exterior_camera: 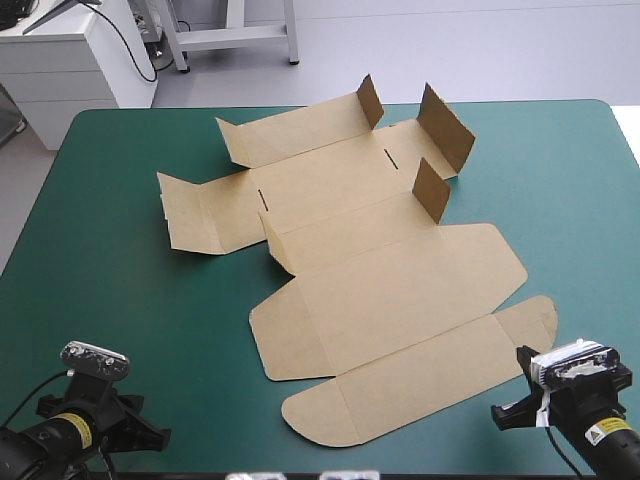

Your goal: Fold the box

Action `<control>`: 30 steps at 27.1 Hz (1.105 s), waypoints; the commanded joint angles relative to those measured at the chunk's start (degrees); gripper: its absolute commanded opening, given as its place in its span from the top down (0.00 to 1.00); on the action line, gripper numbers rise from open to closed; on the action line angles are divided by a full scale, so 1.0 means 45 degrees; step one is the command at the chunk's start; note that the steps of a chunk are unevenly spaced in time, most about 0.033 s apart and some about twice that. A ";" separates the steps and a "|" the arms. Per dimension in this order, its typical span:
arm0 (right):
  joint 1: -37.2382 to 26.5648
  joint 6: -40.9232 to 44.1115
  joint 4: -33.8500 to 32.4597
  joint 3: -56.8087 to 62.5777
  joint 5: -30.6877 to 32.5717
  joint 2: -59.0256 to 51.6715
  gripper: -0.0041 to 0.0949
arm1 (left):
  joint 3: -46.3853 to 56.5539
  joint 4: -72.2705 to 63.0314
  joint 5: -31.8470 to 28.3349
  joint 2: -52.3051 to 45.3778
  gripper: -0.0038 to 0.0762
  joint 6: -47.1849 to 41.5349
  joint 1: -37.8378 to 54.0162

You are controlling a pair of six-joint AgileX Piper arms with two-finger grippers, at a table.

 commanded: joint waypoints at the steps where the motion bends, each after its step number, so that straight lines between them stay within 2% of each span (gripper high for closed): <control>1: -0.0049 -0.0060 0.0054 -0.0310 -0.0880 0.0161 0.98 | -0.0310 0.0109 -0.0473 0.0065 0.96 -0.0102 0.0034; 24: -0.0049 0.0101 -0.0236 -0.0698 -0.1169 0.0372 0.98 | -0.0310 0.0109 -0.0473 0.0065 0.96 -0.0102 0.0034; 30: -0.0049 0.0214 -0.0233 -0.2947 -0.2243 0.3091 0.98 | -0.0310 0.0109 -0.0473 0.0065 0.96 -0.0102 0.0034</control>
